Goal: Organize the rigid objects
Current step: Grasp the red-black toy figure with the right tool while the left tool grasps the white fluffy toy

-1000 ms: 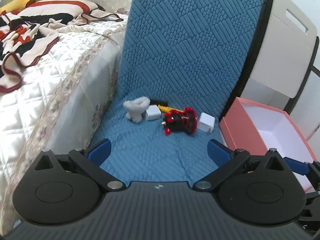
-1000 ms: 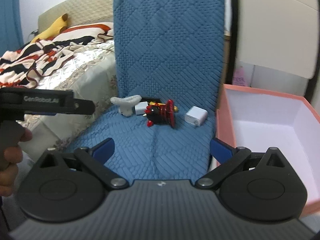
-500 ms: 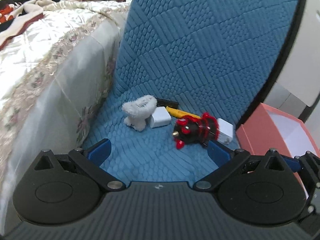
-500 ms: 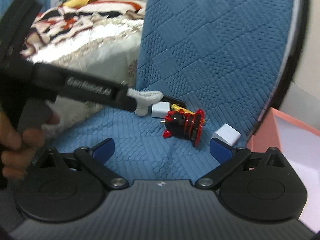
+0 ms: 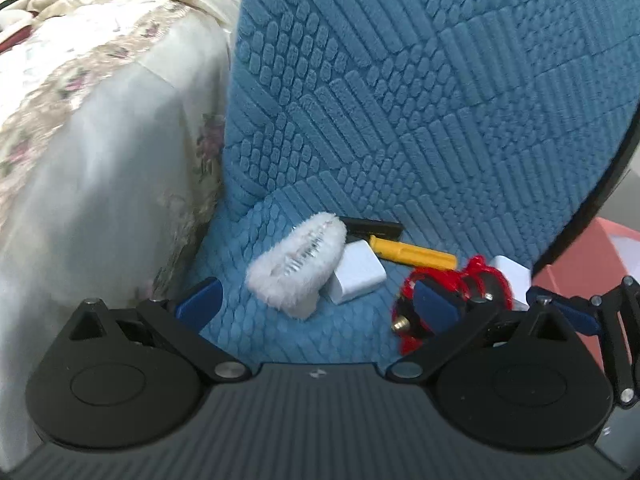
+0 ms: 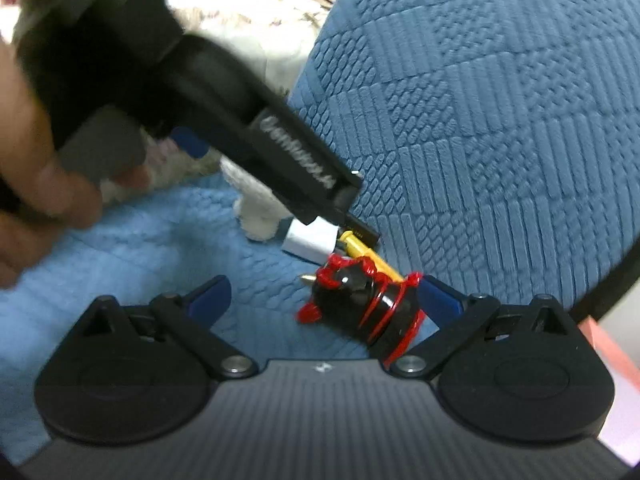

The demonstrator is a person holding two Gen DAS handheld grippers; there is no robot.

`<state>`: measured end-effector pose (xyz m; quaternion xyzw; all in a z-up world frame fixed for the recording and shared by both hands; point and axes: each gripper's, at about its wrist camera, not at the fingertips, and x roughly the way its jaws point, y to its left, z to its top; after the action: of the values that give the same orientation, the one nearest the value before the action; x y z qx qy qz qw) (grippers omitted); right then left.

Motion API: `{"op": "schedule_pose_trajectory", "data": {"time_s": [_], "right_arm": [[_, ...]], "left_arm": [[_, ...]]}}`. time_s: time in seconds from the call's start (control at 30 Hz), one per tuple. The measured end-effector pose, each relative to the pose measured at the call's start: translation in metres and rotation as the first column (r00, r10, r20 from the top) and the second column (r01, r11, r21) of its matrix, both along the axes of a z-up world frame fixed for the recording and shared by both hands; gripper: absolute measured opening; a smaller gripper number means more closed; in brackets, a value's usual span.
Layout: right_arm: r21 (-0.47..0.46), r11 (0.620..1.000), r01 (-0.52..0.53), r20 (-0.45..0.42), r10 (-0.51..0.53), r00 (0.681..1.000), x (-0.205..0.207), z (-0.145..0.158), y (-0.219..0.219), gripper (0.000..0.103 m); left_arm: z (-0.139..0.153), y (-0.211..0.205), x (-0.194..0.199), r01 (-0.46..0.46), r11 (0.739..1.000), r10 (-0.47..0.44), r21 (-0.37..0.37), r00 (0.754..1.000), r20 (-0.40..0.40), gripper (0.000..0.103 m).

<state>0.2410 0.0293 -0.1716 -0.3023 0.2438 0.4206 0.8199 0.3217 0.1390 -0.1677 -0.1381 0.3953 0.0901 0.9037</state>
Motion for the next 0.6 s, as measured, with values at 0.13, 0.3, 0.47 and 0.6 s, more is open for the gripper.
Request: {"op": "schedule_pose_trajectory", "data": {"time_s": [0.13,0.3,0.47,0.6], "right_arm": [[-0.045,0.998,-0.037,0.043,0.039,0.998,0.012,-0.015,0.010,0.100],[-0.077,0.993,-0.090,0.059,0.095,0.994,0.016,-0.025,0.019,0.079],[-0.094,0.988,-0.126,0.117,0.136,0.984,0.012,-0.033,0.025,0.074],[-0.107,0.987,-0.120,0.140,0.135,0.981,0.015,-0.036,0.026,0.066]], "left_arm": [[-0.009,0.008,0.012,-0.006,1.000,0.005,-0.006,1.000,-0.025,0.102],[-0.020,0.015,0.022,-0.020,1.000,0.019,-0.008,0.998,-0.052,0.096],[-0.028,0.019,0.032,-0.022,1.000,0.022,-0.006,0.997,-0.073,0.086],[-0.030,0.018,0.037,-0.014,1.000,0.013,-0.009,0.996,-0.084,0.073]]}}
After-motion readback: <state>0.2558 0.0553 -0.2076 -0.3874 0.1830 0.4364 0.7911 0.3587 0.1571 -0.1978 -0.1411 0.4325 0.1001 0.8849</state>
